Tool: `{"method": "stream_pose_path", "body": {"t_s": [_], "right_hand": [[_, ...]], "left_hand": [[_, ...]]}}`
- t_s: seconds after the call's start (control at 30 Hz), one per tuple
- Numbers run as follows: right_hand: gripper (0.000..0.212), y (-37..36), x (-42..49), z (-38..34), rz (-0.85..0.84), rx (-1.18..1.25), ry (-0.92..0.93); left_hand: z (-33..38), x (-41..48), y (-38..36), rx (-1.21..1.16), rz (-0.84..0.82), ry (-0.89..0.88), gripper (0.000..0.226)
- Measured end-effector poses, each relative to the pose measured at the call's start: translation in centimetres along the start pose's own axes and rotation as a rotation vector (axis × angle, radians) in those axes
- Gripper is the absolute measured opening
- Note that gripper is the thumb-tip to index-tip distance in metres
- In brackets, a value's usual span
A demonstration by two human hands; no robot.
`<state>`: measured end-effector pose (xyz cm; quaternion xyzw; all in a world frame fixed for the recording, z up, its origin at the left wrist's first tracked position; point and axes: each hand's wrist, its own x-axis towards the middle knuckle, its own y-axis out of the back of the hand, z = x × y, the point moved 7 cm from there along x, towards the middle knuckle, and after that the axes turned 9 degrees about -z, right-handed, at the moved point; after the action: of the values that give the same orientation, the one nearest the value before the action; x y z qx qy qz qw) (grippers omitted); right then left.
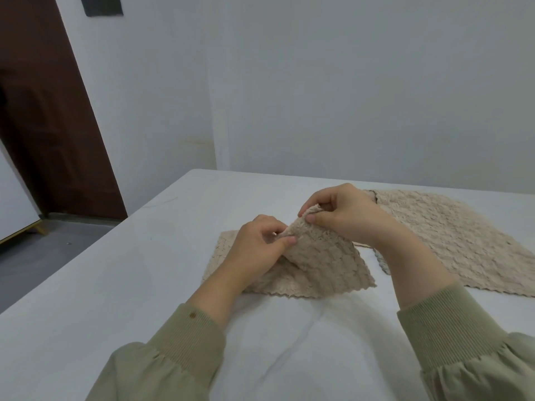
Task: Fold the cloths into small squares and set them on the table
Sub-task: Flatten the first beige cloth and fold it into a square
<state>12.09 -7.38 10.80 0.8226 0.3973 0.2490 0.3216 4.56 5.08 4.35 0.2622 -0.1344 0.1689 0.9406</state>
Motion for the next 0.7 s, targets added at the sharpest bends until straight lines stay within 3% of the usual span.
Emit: {"method": "stream_pose_path", "body": {"t_s": [0.03,0.13,0.17,0.23,0.37,0.4,0.47,0.53,0.6,0.7], "right_hand": [[0.007,0.0,-0.1,-0.1,-0.003,-0.022,-0.015],[0.06,-0.7,-0.1,1.3,-0.143,-0.162,-0.187],[0.066,-0.9,-0.4,1.8,-0.202,-0.23,-0.257],[0.033,-1.5,-0.8,2.8,-0.339,-0.335,-0.32],[0.018,-2.6,-1.3,5.3,-0.544,-0.322,-0.393],[0.011,-2.4,-0.9,6.1,-0.488,-0.269,-0.401],[0.006,-1.0,0.4,7.8,-0.177,-0.086,-0.398],[0.009,-0.5,1.1,8.9,0.06,0.282,-0.365],[0.014,-2.2,1.5,9.3,0.003,0.7,-0.333],[0.016,-4.4,0.8,8.9,-0.168,0.981,-0.349]], "left_hand": [[0.2,-0.1,0.1,-0.001,0.025,-0.006,0.022],[0.5,-0.3,0.9,0.021,0.125,-0.021,0.015],[0.5,-0.3,1.2,0.043,0.154,-0.026,0.012],[0.5,-0.4,1.6,0.108,0.215,-0.052,0.012],[0.2,-0.5,2.3,0.254,0.303,-0.075,0.026],[-0.1,-0.4,2.5,0.257,0.304,-0.053,0.028],[-0.7,0.0,2.8,0.226,0.279,0.02,0.029],[-1.4,0.4,2.8,0.167,0.212,0.125,0.031],[-2.3,0.6,2.4,-0.055,0.071,0.234,0.025],[-2.3,-0.2,0.4,-0.588,-0.222,0.373,0.008]]}}
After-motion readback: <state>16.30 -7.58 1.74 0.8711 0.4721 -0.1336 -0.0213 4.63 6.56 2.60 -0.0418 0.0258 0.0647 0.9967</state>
